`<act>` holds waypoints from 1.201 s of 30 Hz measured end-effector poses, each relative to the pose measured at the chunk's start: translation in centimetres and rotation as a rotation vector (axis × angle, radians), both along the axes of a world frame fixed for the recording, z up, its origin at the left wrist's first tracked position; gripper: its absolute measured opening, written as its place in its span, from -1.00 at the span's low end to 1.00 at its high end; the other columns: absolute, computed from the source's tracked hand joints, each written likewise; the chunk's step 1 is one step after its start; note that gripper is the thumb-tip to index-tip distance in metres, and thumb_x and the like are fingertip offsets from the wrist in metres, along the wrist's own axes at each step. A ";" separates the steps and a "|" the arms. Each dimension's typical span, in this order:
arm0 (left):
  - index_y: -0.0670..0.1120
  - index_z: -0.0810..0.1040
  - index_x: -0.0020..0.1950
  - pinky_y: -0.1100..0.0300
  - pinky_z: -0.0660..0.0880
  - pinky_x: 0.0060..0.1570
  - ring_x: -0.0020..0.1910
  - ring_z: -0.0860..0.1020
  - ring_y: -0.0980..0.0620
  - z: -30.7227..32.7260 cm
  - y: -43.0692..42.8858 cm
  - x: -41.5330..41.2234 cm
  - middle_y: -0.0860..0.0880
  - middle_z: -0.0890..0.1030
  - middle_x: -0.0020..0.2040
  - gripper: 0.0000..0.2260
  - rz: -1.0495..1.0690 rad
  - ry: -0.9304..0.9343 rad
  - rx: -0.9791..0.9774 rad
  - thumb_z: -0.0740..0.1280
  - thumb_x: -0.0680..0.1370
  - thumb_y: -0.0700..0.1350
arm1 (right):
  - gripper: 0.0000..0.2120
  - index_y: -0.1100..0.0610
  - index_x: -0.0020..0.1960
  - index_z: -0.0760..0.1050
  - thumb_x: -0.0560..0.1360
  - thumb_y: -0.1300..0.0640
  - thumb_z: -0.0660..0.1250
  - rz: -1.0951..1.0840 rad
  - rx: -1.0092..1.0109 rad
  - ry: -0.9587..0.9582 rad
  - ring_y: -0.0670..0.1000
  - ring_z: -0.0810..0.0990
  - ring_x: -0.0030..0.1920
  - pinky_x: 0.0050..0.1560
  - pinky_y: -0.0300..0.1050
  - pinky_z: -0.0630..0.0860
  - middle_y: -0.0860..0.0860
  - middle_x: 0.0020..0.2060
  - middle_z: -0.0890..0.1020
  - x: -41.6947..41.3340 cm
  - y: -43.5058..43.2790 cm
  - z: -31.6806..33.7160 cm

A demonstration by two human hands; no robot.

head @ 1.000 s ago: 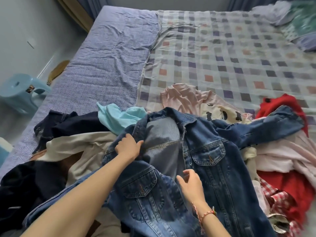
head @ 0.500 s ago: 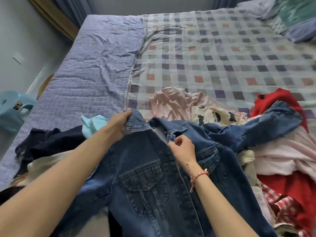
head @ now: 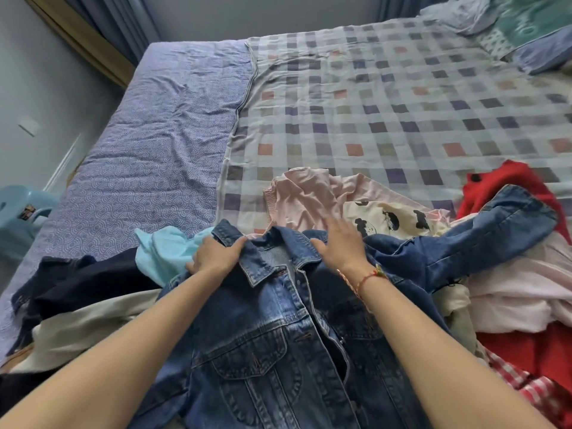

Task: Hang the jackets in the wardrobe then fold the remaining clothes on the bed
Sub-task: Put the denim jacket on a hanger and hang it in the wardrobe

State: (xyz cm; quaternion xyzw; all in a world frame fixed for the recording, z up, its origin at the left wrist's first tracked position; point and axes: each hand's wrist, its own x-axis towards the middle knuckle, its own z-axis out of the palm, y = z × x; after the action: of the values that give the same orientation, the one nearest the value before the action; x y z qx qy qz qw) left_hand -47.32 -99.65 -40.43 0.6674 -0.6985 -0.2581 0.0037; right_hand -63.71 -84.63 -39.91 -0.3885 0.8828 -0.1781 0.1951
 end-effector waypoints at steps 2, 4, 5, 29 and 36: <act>-0.14 0.47 0.25 -0.05 0.37 0.24 0.21 0.48 -0.21 -0.9 -1.1 0.6 -0.17 0.55 0.21 -0.34 -0.079 0.014 0.092 0.32 0.38 0.33 | -0.40 0.11 0.49 0.09 0.56 -0.08 0.20 0.088 0.142 0.010 0.12 0.14 0.47 0.47 0.10 0.02 0.11 0.45 0.26 -0.7 -2.0 -1.4; -0.15 0.53 0.19 0.01 0.44 0.17 0.15 0.52 -0.19 -1.0 -1.3 1.0 -0.17 0.58 0.15 -0.44 -0.115 0.026 0.056 0.35 0.41 0.26 | -0.35 0.15 0.48 0.08 0.54 -0.13 0.20 0.073 0.285 -0.025 0.14 0.23 0.44 0.44 0.17 0.02 0.14 0.40 0.35 -1.0 -3.1 -2.4; -0.17 0.55 0.16 0.04 0.45 0.13 0.13 0.53 -0.18 -1.0 -1.4 1.1 -0.17 0.60 0.13 -0.48 -0.122 0.047 0.048 0.37 0.42 0.22 | -0.33 0.19 0.46 0.13 0.52 -0.17 0.22 0.059 0.334 -0.044 0.14 0.33 0.38 0.42 0.18 0.05 0.15 0.33 0.44 -0.8 -3.5 -2.6; 0.13 0.50 -0.10 0.49 0.42 -0.18 -0.19 0.54 0.33 31.0 14.0 9.3 0.19 0.62 -0.18 -0.72 -0.801 0.739 -0.188 0.51 0.38 -0.18 | -0.88 0.14 -0.09 0.58 0.40 0.16 0.45 0.032 -0.214 -0.167 -0.08 0.60 -0.17 -0.12 -0.24 0.54 -0.02 -0.21 0.65 3.5 18.6 31.1; 0.18 0.47 -0.09 0.60 0.38 -0.24 -0.28 0.49 0.52 44.6 23.8 10.8 0.50 0.52 -0.33 -0.65 -1.024 1.047 -0.328 0.44 0.42 -0.28 | -0.77 0.05 -0.15 0.54 0.30 0.04 0.54 -0.144 -0.427 0.147 -0.11 0.58 -0.16 -0.02 -0.07 0.52 -0.08 -0.21 0.61 10.5 32.4 46.3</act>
State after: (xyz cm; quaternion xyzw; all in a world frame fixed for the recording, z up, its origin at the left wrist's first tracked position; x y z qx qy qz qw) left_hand -36.57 -75.90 4.14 0.0401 -0.8581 -0.4040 0.3142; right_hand -53.24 -52.26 6.38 -0.3688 0.8625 -0.3453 0.0305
